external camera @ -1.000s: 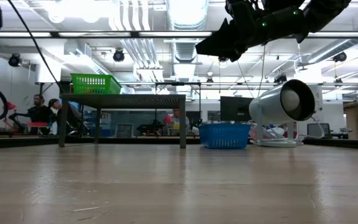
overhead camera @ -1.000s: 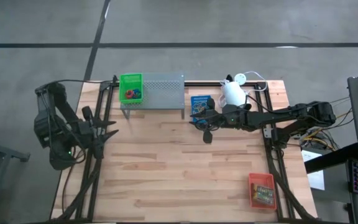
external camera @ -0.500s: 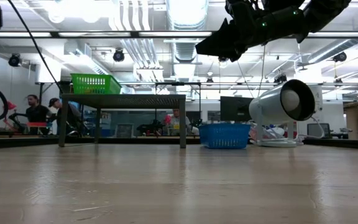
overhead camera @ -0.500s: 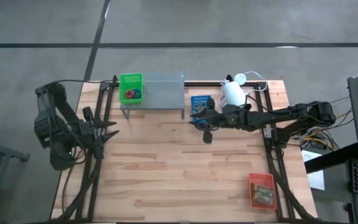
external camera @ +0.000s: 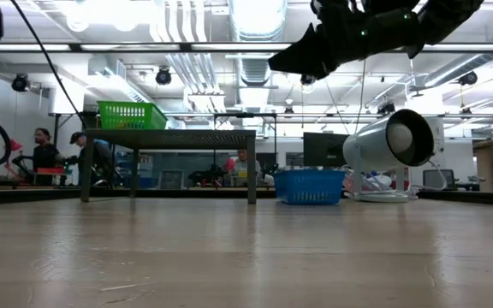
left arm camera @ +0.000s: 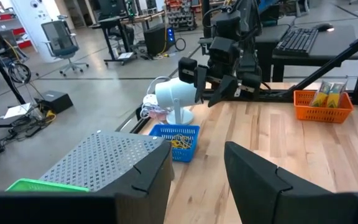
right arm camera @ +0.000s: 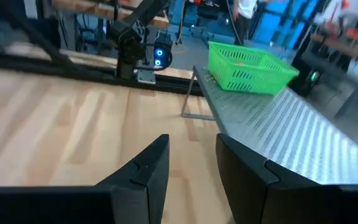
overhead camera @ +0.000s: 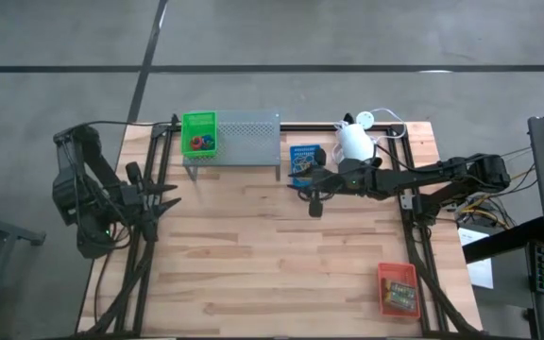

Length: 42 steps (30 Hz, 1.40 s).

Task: Pick & Place Office Desk Supplies
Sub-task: Put the blue bin on the shelf

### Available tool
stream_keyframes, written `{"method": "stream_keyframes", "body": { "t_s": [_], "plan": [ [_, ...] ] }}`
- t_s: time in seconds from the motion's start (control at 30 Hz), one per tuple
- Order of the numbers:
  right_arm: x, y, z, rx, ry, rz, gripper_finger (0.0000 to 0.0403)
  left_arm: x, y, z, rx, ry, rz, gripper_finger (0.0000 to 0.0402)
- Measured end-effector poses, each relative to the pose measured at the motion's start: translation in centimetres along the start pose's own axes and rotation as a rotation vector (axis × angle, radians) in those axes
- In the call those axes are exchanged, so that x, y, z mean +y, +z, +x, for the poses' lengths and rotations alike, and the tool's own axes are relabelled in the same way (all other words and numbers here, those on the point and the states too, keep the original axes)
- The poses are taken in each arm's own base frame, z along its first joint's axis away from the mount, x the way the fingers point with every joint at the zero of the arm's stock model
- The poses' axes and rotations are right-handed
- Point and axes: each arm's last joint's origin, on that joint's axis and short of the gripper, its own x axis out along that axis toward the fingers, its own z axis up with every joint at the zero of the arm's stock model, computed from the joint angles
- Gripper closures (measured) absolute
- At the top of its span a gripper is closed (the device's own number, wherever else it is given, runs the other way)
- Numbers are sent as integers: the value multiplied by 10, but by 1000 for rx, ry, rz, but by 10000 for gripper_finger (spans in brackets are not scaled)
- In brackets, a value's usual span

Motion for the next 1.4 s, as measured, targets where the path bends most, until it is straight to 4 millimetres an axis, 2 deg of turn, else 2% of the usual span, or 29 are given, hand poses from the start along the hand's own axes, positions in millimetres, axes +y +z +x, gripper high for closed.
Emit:
{"method": "stream_keyframes", "body": {
  "t_s": [0.1,0.23,0.4,0.47,0.63,0.73,0.83,0.93,1.07,1.2,1.4],
  "plan": [
    [-1,1,-1,-1,-28,96,275,0,0,0,0,0,0,249],
    [-5,5,-4,-18,-114,115,275,0,0,0,0,0,0,249],
    [-1,0,-4,37,-87,188,275,0,0,0,0,0,1,249],
    [0,-4,-4,84,-80,134,275,0,0,0,0,0,1,249],
    [2,-17,-10,253,-31,-215,275,0,0,0,0,0,1,249],
    [3,-24,-12,322,-9,-235,275,0,0,0,0,0,2,249],
    [-4,-26,-13,356,-25,-222,275,0,0,0,0,0,3,249],
    [-17,-16,-12,459,-40,-145,275,0,0,0,0,0,3,249],
    [-32,-1,-5,651,11,-39,275,0,0,0,0,0,3,249],
    [-48,6,9,844,60,42,275,0,0,0,0,0,3,249],
    [-63,-17,39,1119,173,171,275,0,0,0,0,0,2,249]
  ]
}}
